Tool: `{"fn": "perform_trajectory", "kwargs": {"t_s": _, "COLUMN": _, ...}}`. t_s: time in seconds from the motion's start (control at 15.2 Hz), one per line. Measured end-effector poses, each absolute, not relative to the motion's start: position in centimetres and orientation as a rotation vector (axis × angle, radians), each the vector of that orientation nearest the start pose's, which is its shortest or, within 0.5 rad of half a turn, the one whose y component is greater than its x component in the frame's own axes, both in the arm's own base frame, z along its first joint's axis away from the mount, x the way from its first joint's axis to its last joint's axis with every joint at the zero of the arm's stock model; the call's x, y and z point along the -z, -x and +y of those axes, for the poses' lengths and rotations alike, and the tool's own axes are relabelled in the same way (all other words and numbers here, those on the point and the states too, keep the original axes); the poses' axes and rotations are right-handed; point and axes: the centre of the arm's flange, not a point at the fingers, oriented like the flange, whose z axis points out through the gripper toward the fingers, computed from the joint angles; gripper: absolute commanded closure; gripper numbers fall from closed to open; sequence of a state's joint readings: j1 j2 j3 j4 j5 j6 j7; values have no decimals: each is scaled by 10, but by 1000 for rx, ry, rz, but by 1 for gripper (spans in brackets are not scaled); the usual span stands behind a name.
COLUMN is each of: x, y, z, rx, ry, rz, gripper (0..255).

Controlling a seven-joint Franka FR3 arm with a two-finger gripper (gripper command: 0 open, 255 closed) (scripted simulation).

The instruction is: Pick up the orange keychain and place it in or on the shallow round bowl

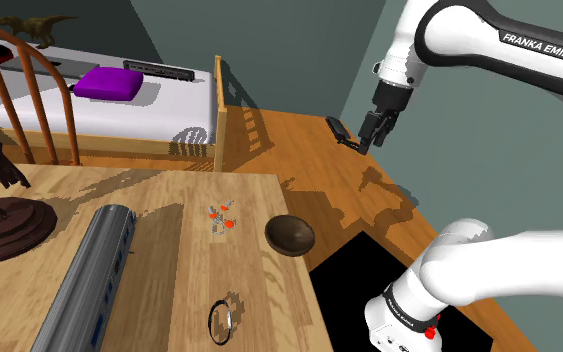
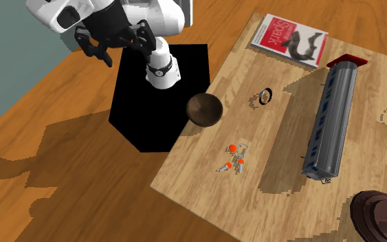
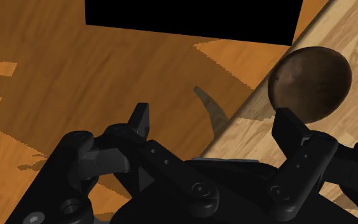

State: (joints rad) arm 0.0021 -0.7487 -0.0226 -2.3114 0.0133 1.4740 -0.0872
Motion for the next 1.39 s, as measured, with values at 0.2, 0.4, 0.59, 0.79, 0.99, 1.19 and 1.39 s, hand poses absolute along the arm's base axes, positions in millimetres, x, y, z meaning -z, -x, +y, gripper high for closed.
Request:
{"fn": "perform_trajectory", "kwargs": {"t_s": 0.2, "x": -583, "y": -312, "z": 7, "rx": -135, "ry": 3106, "rz": -103, "gripper": 0}}
{"fn": "perform_trajectory", "kwargs": {"t_s": 0.4, "x": -565, "y": -327, "z": 38, "rx": -134, "ry": 3112, "rz": -75, "gripper": 0}}
{"fn": "perform_trajectory", "kwargs": {"t_s": 0.59, "x": -550, "y": -343, "z": 69, "rx": -130, "ry": 3118, "rz": -43, "gripper": 0}}
{"fn": "perform_trajectory", "kwargs": {"t_s": 0.79, "x": -528, "y": -359, "z": 98, "rx": -128, "ry": 3124, "rz": -10, "gripper": 0}}
{"fn": "perform_trajectory", "kwargs": {"t_s": 0.99, "x": -509, "y": -374, "z": 128, "rx": -125, "ry": 3129, "rz": 23, "gripper": 0}}
{"fn": "perform_trajectory", "kwargs": {"t_s": 1.19, "x": -489, "y": -391, "z": 158, "rx": -122, "ry": 3135, "rz": 56, "gripper": 0}}
{"fn": "perform_trajectory", "kwargs": {"t_s": 1.39, "x": -467, "y": -411, "z": 186, "rx": -119, "ry": 3140, "rz": 88, "gripper": 0}}
